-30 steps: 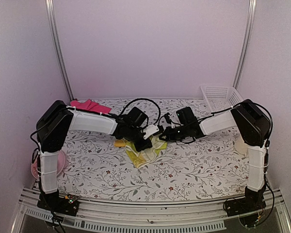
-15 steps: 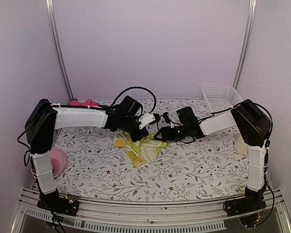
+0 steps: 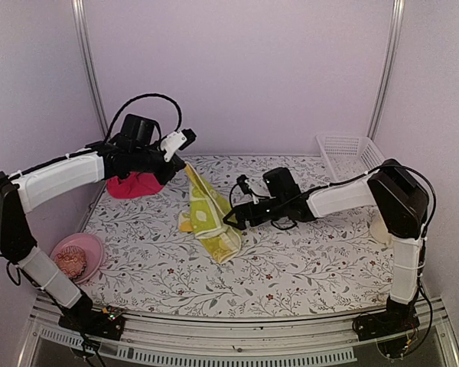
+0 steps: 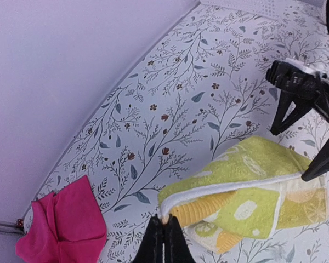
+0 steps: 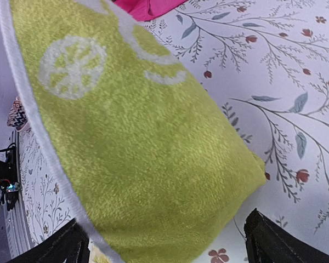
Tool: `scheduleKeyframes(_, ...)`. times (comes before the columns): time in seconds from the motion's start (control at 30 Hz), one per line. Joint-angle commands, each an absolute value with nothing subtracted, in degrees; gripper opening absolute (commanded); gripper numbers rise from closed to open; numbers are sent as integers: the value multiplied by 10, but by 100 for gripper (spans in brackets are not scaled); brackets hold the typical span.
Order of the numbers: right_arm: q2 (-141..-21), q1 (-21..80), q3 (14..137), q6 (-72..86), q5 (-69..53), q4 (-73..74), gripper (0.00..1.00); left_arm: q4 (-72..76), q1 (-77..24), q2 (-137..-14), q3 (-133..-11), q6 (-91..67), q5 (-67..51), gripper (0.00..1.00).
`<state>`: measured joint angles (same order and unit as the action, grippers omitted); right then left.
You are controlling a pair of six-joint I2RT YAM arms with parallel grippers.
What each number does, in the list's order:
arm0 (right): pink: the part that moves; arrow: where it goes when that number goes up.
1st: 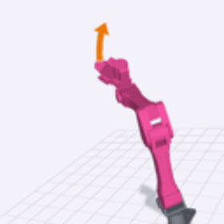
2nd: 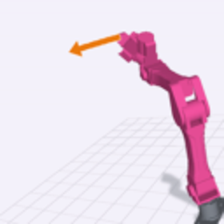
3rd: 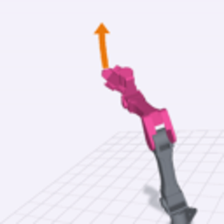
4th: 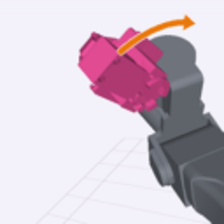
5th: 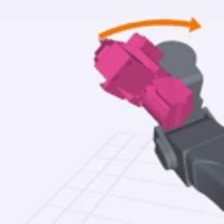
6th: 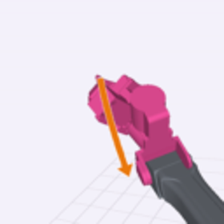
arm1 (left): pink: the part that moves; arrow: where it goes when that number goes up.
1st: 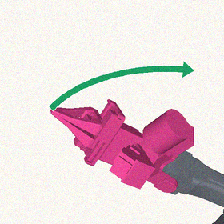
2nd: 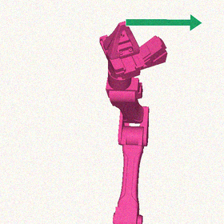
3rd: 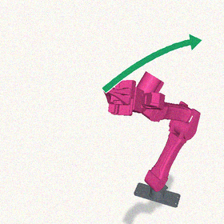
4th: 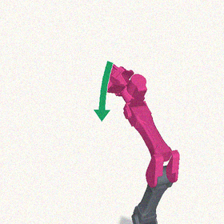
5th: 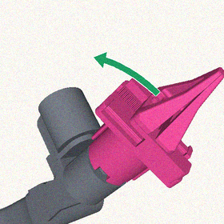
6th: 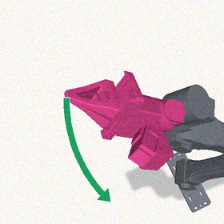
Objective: Roll the towels
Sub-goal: Adjust the towel at the center of the board.
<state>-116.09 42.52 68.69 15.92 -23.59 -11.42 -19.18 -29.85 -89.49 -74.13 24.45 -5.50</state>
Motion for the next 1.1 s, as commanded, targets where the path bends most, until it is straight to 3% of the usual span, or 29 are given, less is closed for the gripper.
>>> scheduleKeyframes(0.0, -1202, 459, 759, 143, -121, -57, 99, -210, -265, -850, -709, 248, -65, 0)
scheduleKeyframes(0.17, -1221, 476, 792, 179, 25, 4, 94, -205, -243, -818, -694, 241, -67, 0)
scheduleKeyframes(0.3, -1215, 508, 793, 146, 13, -23, 99, -203, -236, -820, -695, 238, -84, 0)
scheduleKeyframes(0.83, -1152, 553, 729, 80, 4, -116, 99, -207, -237, -839, -720, 237, -77, 0)
scheduleKeyframes(1.07, -1241, 575, 829, 69, 151, 10, 99, -207, -236, -838, -729, 236, -81, 0)
